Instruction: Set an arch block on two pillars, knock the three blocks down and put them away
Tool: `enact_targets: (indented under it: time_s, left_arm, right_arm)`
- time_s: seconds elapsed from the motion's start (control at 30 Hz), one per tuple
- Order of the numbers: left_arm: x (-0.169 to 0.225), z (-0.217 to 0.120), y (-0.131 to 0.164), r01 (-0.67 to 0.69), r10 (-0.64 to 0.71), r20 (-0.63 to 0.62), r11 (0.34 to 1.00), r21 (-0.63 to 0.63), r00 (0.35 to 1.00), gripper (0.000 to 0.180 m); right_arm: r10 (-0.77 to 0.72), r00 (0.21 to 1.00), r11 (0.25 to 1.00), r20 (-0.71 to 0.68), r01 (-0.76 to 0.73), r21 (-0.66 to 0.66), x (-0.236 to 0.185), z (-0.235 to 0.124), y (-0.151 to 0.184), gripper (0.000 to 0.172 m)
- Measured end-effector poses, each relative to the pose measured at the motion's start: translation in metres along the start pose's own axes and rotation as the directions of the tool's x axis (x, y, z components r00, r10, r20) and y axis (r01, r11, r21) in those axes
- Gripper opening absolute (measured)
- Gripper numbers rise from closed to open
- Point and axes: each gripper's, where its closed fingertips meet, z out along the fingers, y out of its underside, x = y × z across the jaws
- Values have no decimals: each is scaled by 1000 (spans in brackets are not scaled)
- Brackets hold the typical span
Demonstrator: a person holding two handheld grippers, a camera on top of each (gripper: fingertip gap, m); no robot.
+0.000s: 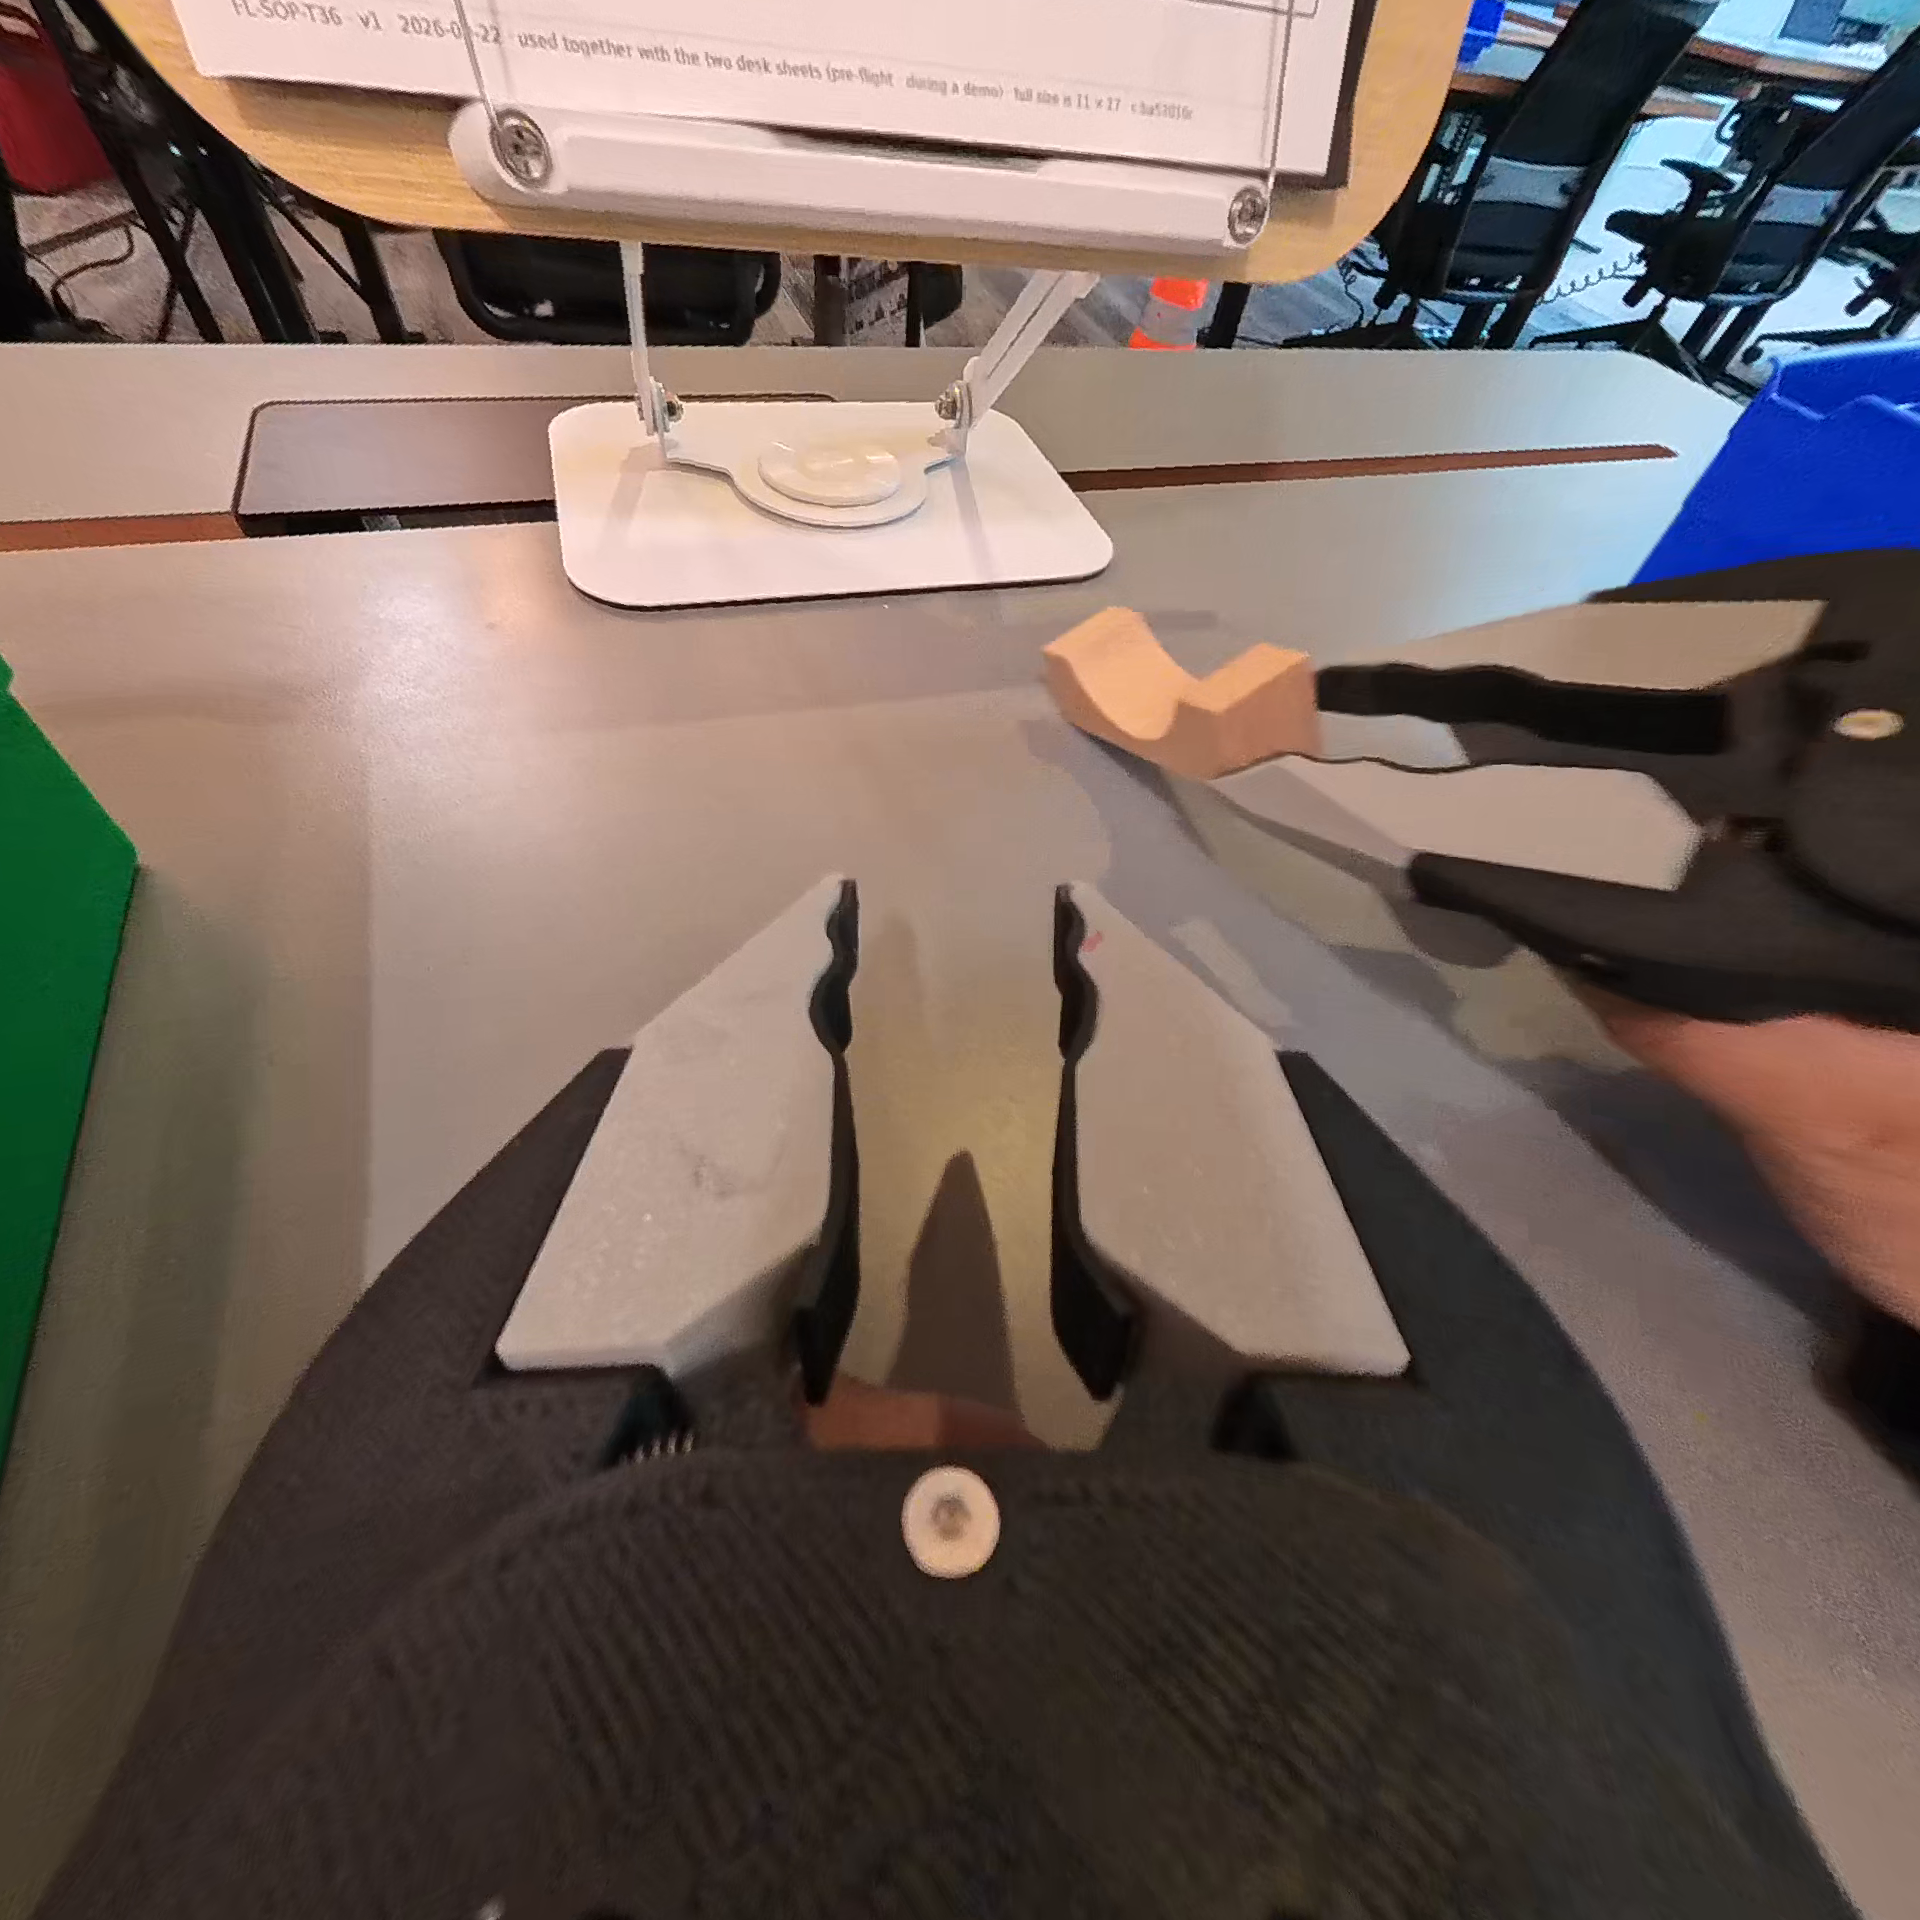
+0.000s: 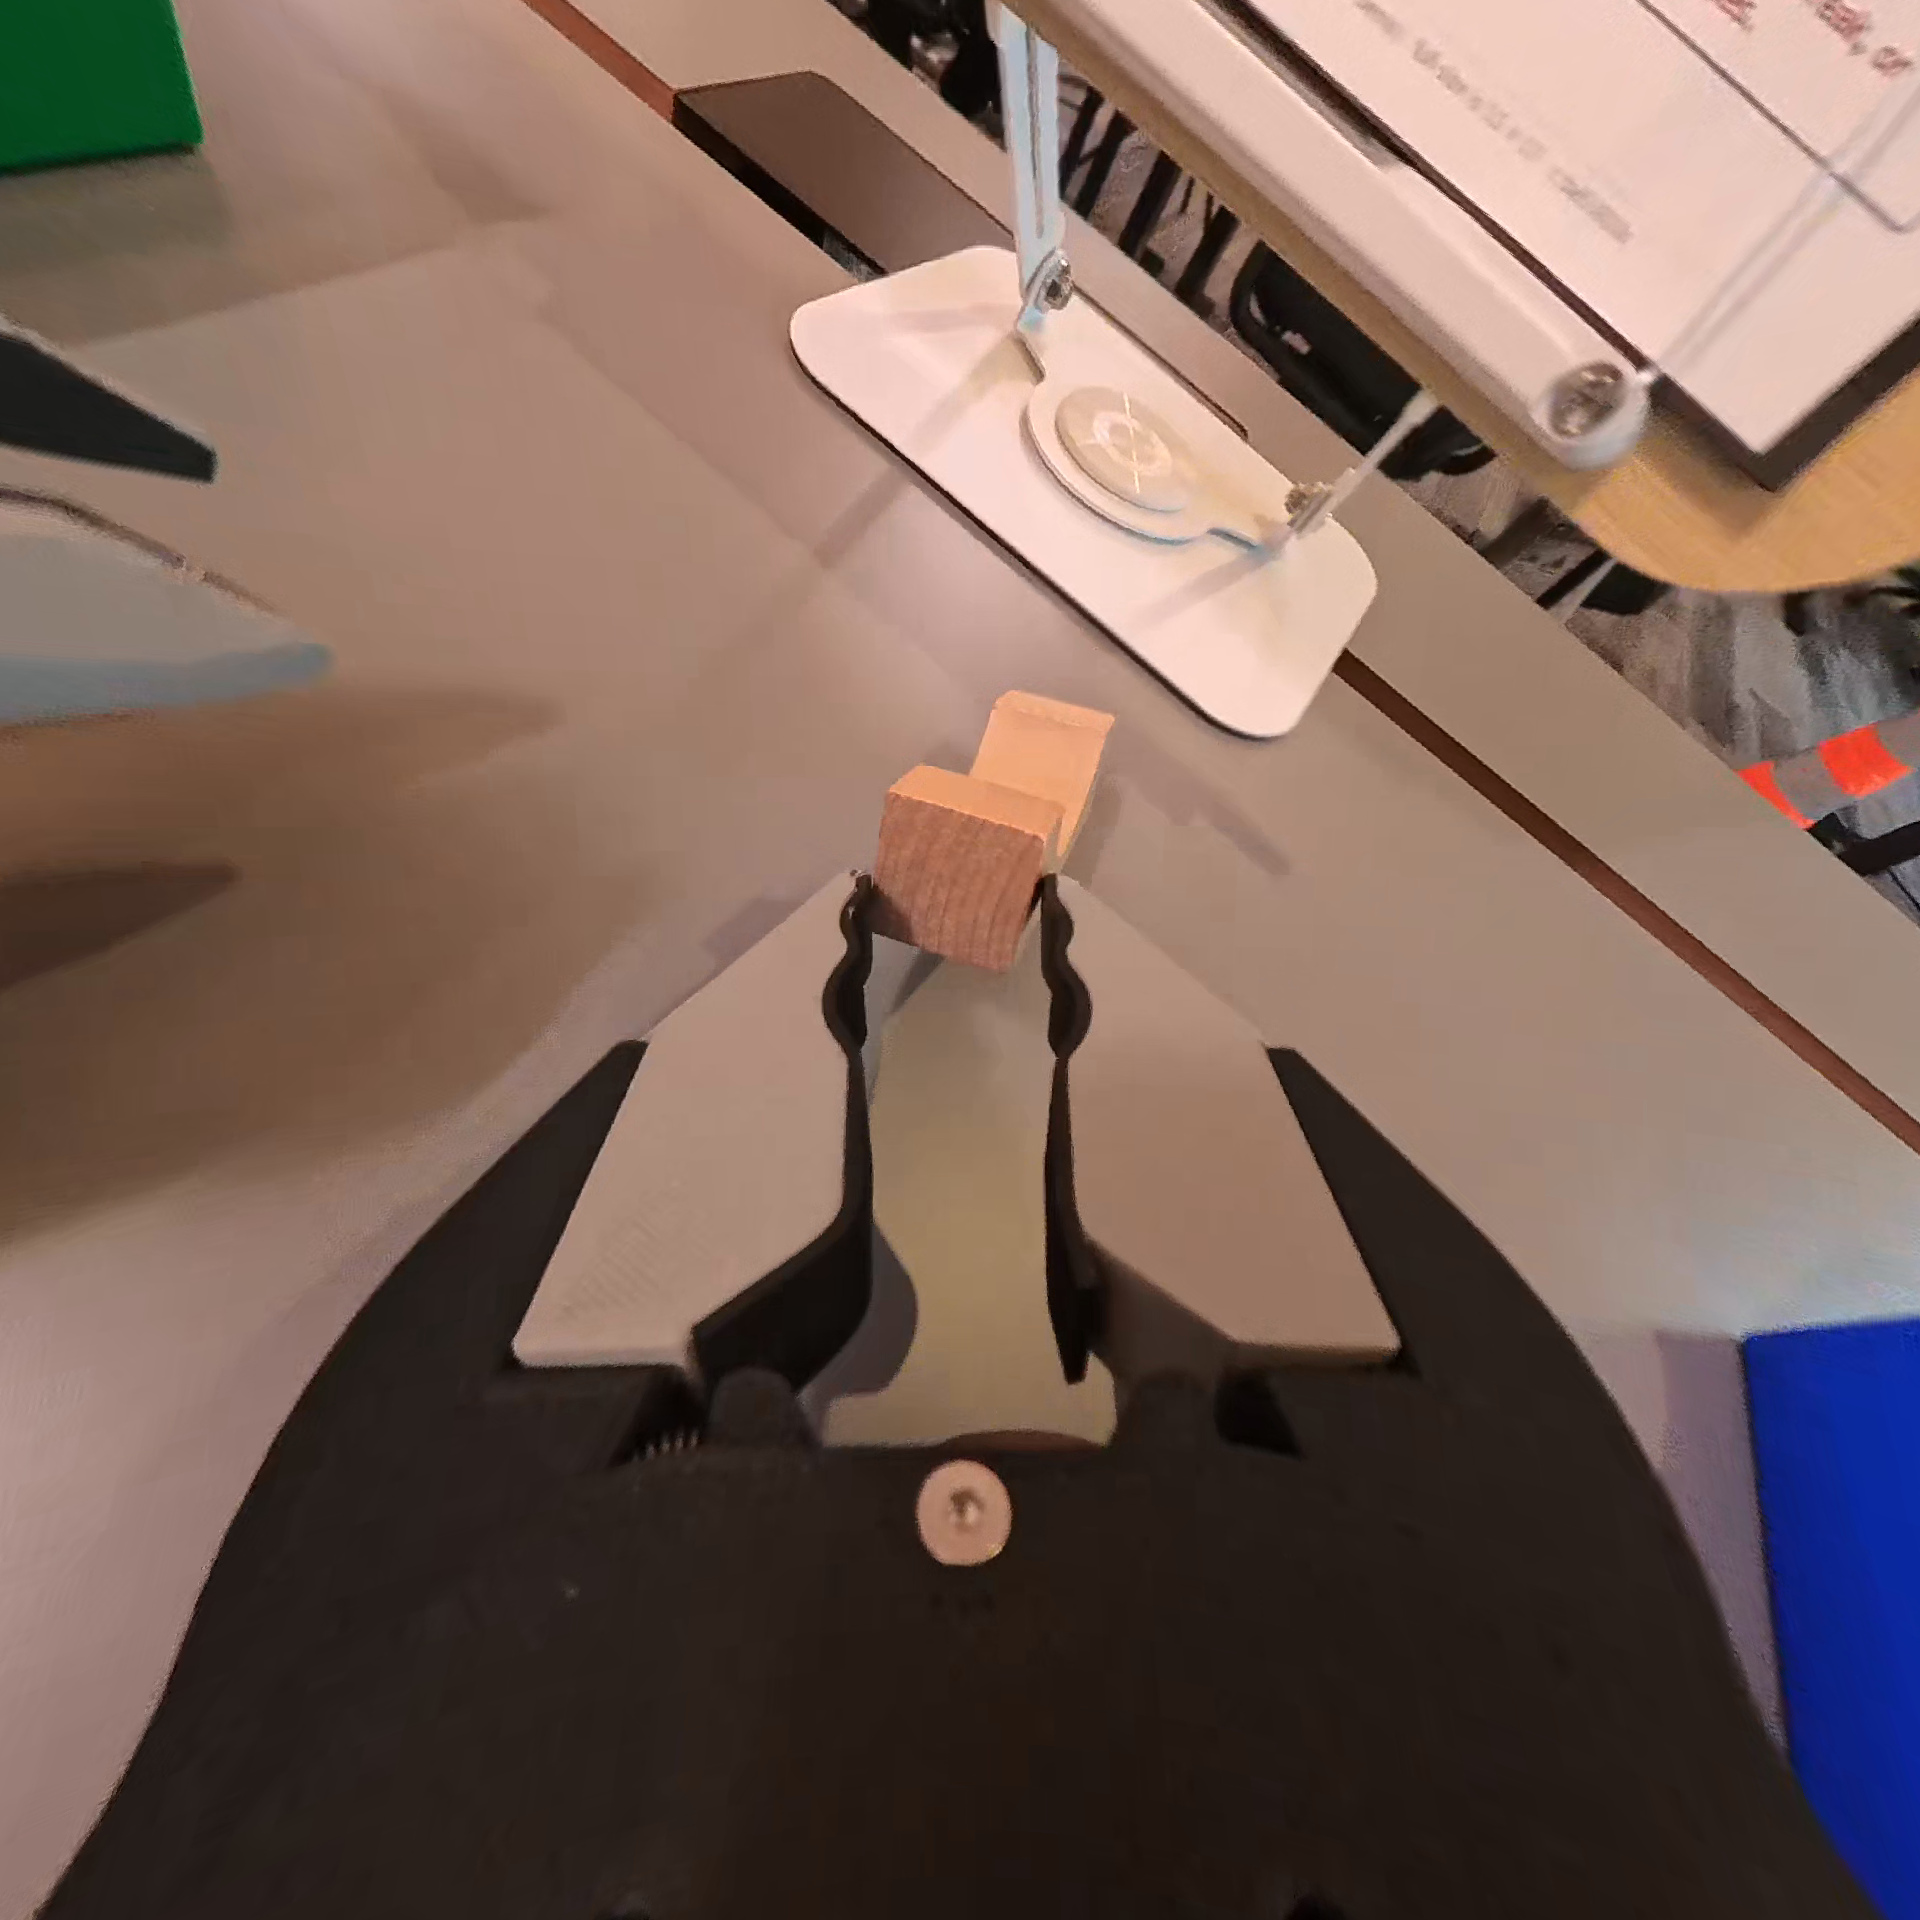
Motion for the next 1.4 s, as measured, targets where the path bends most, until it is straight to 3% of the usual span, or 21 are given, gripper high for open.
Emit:
enact_targets:
  time_s: [0.4, 0.47, 0.5, 0.6, 0.67, 0.7, 0.73, 0.87, 1.0, 1.13, 1.23, 1.4]
  left_arm:
    - [8, 4, 4, -42, 41, -23, 999, -23, 999, 31]
    - [9, 4, 5, -50, 50, -25, 998, -25, 998, 31]
    - [10, 4, 5, -56, 55, -27, 998, -26, 998, 30]
    - [13, 6, 8, -82, 82, -26, 996, -35, 996, 30]
    - [14, 6, 9, -102, 101, -25, 994, -41, 995, 30]
    - [15, 6, 9, -110, 109, -27, 993, -42, 994, 30]
    - [16, 7, 9, -115, 114, -28, 992, -42, 993, 29]
    - [17, 7, 10, -116, 114, -34, 992, -43, 993, 29]
    - [18, 6, 10, -123, 121, -41, 991, -44, 992, 29]
    - [21, 7, 11, -127, 125, -54, 991, -50, 991, 29]
    - [24, 7, 12, -137, 133, -63, 989, -56, 989, 29]
    - [27, 7, 13, -148, 144, -71, 987, -57, 987, 28]
  right_arm:
    - [159, 977, 952, 141, -189, 241, 28, -134, 31, 27]
    - [149, 975, 929, 166, -196, 313, 30, -153, 35, 0]
    - [135, 975, 924, 179, -189, 331, 32, -159, 36, 0]
    - [161, 981, 955, 111, -183, 233, 50, -149, 60, 0]
    - [214, 958, 957, 192, -245, 154, 41, -137, 73, 4]
    - [224, 947, 961, 232, -254, 109, 32, -133, 79, 16]
    - [211, 949, 967, 234, -238, 96, 28, -131, 80, 22]
    - [70, 989, 992, 129, -83, 98, 24, -125, 82, 15]
    - [14, 995, 996, 100, -22, 89, 25, -139, 75, 21]
    - [137, 965, 984, 222, -108, -139, 17, -173, 85, 62]
    - [168, 932, 960, 321, -81, -266, -8, -200, 102, 58]
    - [164, 952, 894, 257, -33, -448, -10, -205, 140, 42]
